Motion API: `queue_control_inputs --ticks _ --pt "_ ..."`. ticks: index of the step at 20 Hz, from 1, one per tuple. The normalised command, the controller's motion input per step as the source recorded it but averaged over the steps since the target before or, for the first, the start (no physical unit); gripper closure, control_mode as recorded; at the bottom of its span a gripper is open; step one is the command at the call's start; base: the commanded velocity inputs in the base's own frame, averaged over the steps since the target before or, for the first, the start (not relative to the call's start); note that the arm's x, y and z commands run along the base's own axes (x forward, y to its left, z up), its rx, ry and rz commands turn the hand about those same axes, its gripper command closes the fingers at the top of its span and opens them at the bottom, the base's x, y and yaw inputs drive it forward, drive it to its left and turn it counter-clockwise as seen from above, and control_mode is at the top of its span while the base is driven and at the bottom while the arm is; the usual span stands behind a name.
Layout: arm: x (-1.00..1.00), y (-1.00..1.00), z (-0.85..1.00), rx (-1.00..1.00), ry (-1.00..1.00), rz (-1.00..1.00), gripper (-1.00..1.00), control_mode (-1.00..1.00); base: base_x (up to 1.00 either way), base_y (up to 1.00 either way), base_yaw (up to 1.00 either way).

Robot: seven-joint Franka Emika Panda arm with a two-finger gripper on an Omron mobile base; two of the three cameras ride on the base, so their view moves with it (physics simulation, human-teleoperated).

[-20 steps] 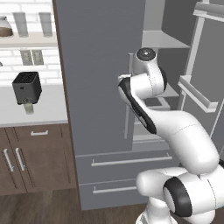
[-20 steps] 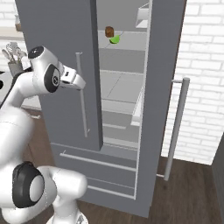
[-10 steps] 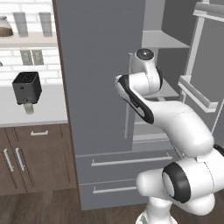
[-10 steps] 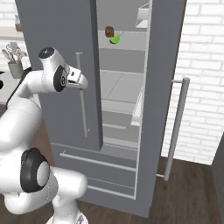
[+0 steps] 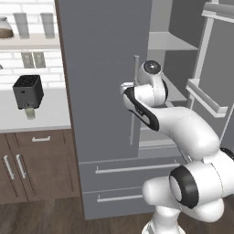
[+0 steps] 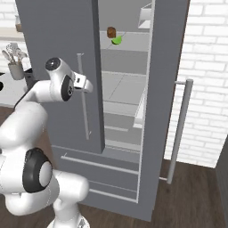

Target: Grab a lemon wedge from the fridge and one ice cube from the ice bowl, and put them in the glass of lemonade.

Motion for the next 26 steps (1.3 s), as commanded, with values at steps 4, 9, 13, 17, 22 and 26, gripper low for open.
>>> queue_control_inputs --ticks 4,9,13,17,22,26 --pt "0.42 0.0 -0.01 0.0 0.0 0.0 -1.0 -1.0 0.0 0.0 0.0" --pt "0.4 0.0 -0.22 0.0 0.0 0.0 -1.0 -1.0 0.0 0.0 0.0" --pt "0.43 0.0 -0.35 0.0 0.0 0.0 -1.0 -1.0 0.0 0.0 0.0" --pt "0.5 0.0 -0.36 0.0 0.0 0.0 -1.0 -1.0 0.0 0.0 0.0" --pt "0.39 0.0 -0.15 0.0 0.02 0.0 -1.0 -1.0 0.0 0.0 0.0" --pt "0.27 0.06 0.0 0.0 0.08 0.0 1.0 -1.0 0.0 0.0 0.0"
